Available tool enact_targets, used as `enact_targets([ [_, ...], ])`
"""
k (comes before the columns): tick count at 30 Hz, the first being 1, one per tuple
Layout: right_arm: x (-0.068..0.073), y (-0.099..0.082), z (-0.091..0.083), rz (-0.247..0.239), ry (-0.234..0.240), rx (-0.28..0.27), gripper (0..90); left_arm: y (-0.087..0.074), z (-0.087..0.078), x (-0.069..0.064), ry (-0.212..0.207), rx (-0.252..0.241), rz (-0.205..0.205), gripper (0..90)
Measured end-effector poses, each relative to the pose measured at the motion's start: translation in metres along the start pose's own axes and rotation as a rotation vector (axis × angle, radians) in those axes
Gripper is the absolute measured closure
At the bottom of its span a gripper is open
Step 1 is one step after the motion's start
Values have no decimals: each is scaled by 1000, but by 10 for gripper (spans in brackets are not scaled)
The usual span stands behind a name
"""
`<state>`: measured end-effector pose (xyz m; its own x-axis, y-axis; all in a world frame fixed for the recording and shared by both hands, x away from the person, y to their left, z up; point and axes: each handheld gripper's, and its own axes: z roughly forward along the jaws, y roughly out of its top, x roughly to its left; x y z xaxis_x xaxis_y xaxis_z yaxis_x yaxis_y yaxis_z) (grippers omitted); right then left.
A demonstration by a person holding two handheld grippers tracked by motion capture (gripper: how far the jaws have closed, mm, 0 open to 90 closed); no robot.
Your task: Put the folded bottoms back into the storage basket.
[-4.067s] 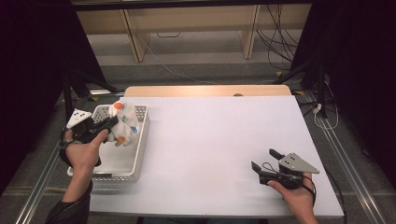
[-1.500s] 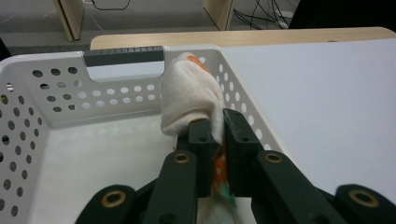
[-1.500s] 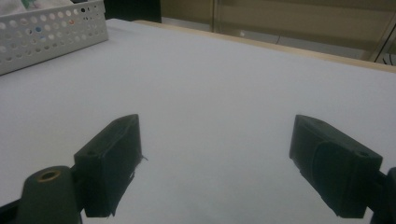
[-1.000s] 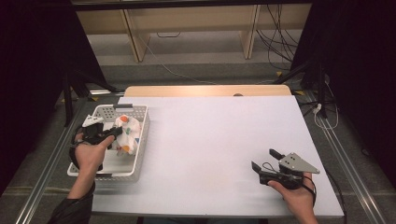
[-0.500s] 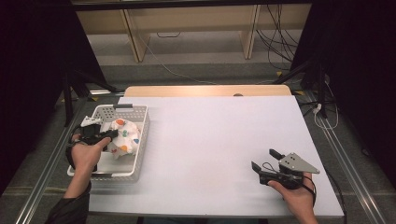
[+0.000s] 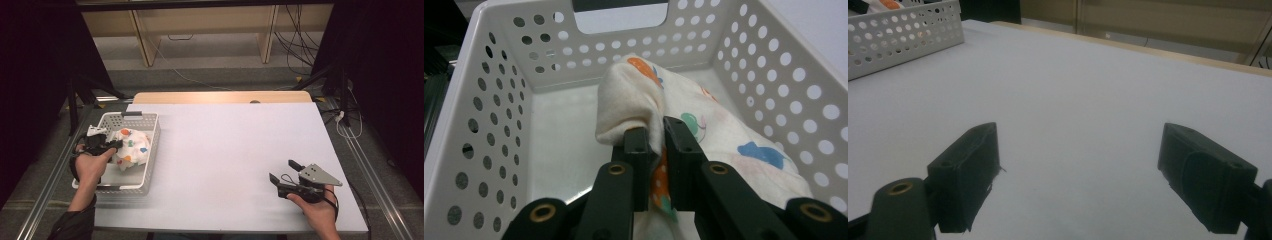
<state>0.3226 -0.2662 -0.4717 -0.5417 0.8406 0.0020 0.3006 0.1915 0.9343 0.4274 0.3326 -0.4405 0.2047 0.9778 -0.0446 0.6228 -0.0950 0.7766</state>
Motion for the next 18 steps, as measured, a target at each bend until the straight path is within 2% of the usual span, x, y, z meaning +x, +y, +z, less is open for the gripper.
enact_targets([
  [11, 0, 0, 1, 6, 2, -11, 176, -3, 4, 6, 30, 16, 12, 801],
  [13, 0, 0, 0, 2, 1, 1, 176, -3, 5, 7, 63, 14, 20, 776],
  [14, 0, 0, 0, 2, 1, 1, 176, -3, 5, 8, 98, 10, 30, 733],
  [16, 0, 0, 1, 2, 2, -10, 176, -2, 5, 10, 165, -22, 38, 552],
  [17, 0, 0, 1, 3, 2, -10, 176, -1, 5, 11, 188, -38, 43, 472],
  [18, 0, 0, 1, 4, 2, -11, 176, 0, 3, 11, 201, -49, 47, 428],
])
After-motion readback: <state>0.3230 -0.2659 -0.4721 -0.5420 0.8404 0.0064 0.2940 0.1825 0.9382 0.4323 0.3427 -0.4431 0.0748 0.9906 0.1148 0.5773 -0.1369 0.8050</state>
